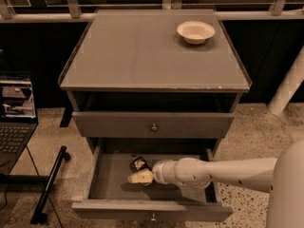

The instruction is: Pick orange can from middle drawer and place on counter

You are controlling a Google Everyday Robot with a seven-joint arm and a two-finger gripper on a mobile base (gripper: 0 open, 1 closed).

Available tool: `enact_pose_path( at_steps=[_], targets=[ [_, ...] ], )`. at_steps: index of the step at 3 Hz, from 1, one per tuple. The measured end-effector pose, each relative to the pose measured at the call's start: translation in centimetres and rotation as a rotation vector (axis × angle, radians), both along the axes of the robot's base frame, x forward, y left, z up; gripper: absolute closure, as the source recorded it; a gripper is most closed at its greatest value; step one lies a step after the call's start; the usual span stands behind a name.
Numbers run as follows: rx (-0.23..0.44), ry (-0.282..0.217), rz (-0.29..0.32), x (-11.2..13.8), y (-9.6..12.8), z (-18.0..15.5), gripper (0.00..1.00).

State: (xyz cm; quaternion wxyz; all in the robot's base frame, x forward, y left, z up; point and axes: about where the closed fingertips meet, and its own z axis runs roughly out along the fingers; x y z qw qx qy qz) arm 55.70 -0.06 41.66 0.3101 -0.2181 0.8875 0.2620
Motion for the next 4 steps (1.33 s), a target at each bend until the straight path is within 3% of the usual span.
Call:
enact_pose_path(
  at_steps=[3,4],
  targets=[
    [-0.050,0.037,0.053,1.1,2.2,-3.4,0.00],
    [-0.051,0.037,0.055,1.1,2.2,-3.4,0.17]
  ],
)
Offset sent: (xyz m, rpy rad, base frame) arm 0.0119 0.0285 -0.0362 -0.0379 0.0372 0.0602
